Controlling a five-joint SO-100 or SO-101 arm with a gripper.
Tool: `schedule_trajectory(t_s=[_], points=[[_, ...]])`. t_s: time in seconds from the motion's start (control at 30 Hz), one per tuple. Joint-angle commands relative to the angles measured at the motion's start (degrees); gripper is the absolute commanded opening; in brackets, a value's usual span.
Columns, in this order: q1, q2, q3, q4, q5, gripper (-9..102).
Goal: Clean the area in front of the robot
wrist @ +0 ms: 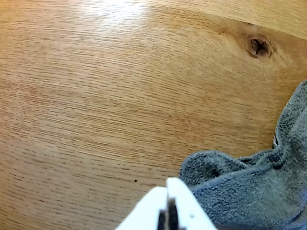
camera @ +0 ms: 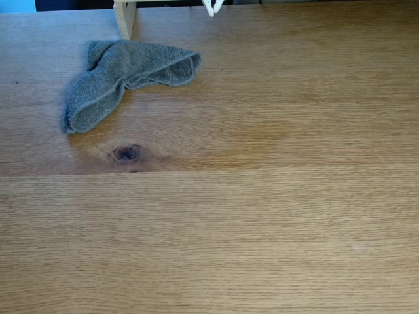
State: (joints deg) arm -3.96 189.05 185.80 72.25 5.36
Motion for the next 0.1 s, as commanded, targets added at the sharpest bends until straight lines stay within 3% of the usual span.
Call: schedule_trajectory(t_s=[0.0,0.07], points=[[-0.62,0.35,6.86,0.09,-0.35,0],[-0.62,0.35,6.86,0.09,-0.35,0]])
